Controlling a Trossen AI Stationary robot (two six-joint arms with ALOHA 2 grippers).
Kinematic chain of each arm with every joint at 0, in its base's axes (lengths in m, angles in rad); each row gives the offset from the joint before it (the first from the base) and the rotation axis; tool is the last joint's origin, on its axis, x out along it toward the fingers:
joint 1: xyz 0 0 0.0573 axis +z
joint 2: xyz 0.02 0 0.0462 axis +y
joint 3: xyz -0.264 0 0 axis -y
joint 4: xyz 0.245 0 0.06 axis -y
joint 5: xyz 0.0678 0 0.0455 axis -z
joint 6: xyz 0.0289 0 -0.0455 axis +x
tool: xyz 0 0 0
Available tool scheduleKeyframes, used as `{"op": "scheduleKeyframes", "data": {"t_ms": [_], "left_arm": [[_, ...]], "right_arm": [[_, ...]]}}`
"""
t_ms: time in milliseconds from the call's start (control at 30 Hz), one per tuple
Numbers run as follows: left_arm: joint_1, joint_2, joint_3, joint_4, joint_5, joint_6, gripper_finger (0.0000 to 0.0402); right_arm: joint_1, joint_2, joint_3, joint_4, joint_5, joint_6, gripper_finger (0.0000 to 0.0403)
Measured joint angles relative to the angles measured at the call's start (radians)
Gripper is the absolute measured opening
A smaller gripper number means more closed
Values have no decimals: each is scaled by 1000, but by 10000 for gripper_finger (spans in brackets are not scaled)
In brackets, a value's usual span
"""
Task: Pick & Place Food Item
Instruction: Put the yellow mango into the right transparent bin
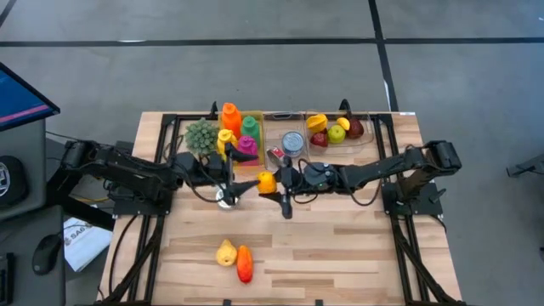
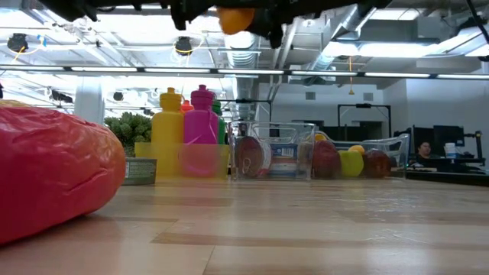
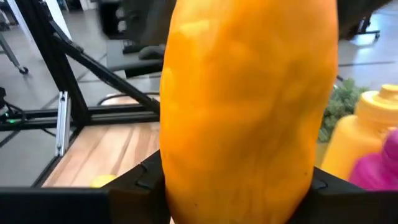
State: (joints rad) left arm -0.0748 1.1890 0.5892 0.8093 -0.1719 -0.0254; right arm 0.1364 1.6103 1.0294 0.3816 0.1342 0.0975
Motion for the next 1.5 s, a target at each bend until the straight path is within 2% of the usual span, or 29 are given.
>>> {"op": "scheduleKeyframes", "data": {"t_ms": [67, 133, 267, 400, 600, 900, 1300, 1500], "left_arm": [[16, -46, 0, -62, -1, -1, 359], [31, -92, 0, -127, -1, -6, 361], [36, -162, 0, -217, 0, -8, 359], [31, -193, 0, -236, 1, -33, 353], [30, -198, 0, -248, 3, -39, 345], [30, -197, 0, -255, 2, -39, 341], [30, -197, 0, -255, 0, -39, 341], [30, -197, 0, -254, 0, -39, 341]], "right_arm": [[0, -41, 0, -36, 15, 0, 184], [0, -94, 0, -105, 76, 0, 184], [-13, -205, 0, -303, 276, 6, 190], [-49, -294, 0, -511, 443, 70, 189], [-152, -358, 0, -800, 564, 232, 190], [-353, -344, -2, -1028, 574, 371, 188], [-590, -306, -48, -1086, 560, 465, 192], [-668, -255, -47, -1084, 571, 464, 226]]}}
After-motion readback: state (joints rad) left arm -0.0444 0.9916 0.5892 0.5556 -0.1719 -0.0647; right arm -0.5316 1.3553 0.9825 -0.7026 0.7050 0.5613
